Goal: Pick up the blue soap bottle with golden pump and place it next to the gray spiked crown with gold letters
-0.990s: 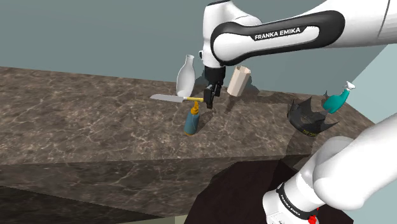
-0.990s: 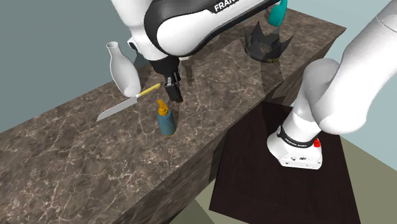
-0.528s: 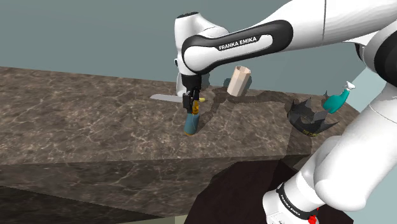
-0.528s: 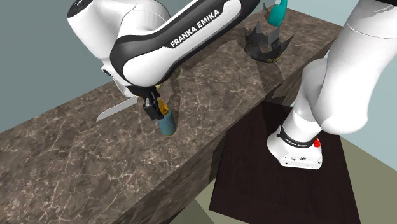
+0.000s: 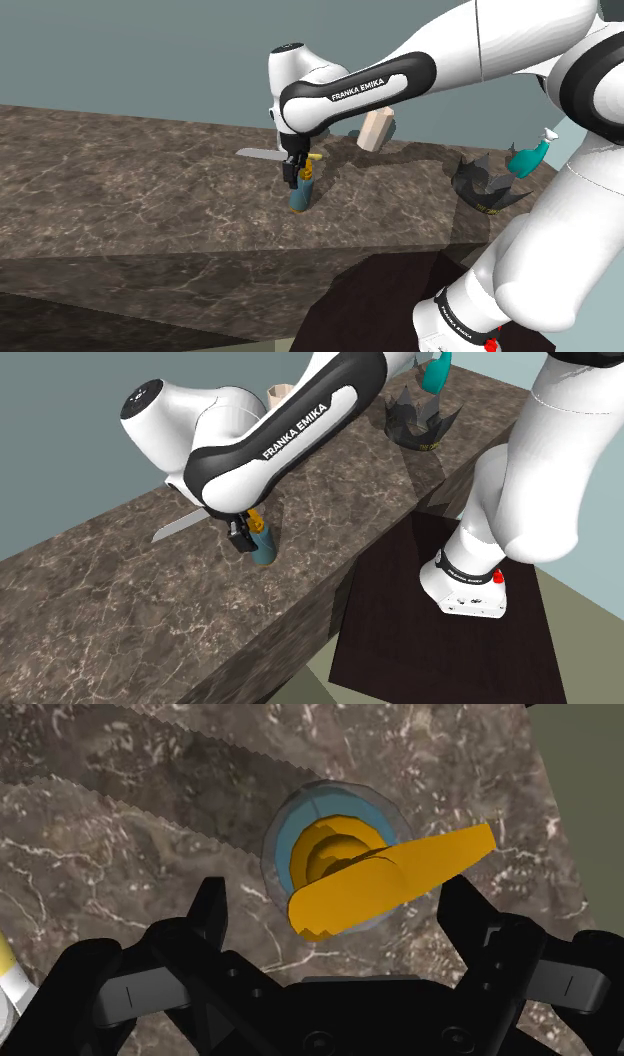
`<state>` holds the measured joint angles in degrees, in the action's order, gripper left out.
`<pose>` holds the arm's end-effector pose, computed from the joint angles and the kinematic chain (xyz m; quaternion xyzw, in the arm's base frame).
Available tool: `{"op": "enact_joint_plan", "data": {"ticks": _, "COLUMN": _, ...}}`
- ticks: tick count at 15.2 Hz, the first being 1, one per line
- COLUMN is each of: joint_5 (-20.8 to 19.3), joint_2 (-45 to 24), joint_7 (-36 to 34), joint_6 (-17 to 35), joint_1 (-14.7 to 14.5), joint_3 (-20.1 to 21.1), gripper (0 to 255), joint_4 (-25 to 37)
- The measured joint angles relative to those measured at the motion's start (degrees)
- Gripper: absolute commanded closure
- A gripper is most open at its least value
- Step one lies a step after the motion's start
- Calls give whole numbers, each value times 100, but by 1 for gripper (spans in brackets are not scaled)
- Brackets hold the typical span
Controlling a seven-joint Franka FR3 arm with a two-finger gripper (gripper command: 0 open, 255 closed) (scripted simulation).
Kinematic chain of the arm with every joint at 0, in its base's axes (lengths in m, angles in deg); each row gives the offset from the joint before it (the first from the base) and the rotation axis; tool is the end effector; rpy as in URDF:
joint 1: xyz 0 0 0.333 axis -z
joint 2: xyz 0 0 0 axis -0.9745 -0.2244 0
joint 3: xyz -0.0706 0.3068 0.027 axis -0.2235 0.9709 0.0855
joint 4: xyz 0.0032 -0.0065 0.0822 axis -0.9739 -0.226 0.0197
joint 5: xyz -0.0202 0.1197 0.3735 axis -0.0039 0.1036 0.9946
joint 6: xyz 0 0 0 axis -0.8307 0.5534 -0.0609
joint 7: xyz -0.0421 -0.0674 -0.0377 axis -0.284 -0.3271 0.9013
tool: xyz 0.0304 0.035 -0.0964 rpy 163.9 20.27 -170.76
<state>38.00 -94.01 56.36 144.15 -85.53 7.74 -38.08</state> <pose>0.5304 0.1544 0.3500 0.9512 0.2844 -0.1030 0.0610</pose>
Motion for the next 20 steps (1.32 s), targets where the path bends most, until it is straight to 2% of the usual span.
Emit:
{"op": "enact_joint_plan", "data": {"ticks": 7, "joint_5": -10, "joint_2": -17, "joint_7": -13, "joint_6": 108, "joint_1": 2, "joint_3": -3, "gripper": 0, "joint_4": -89}}
{"op": "enact_joint_plan", "data": {"ticks": 8, "joint_5": -10, "joint_2": -17, "joint_7": -13, "joint_6": 108, "joint_1": 2, "joint_3": -3, "gripper": 255, "joint_4": -89}}
{"op": "enact_joint_plan", "data": {"ticks": 20, "joint_5": 3, "joint_2": 26, "joint_7": 6, "joint_6": 24, "joint_1": 4, "joint_3": -1, "gripper": 255, "joint_4": -46}}
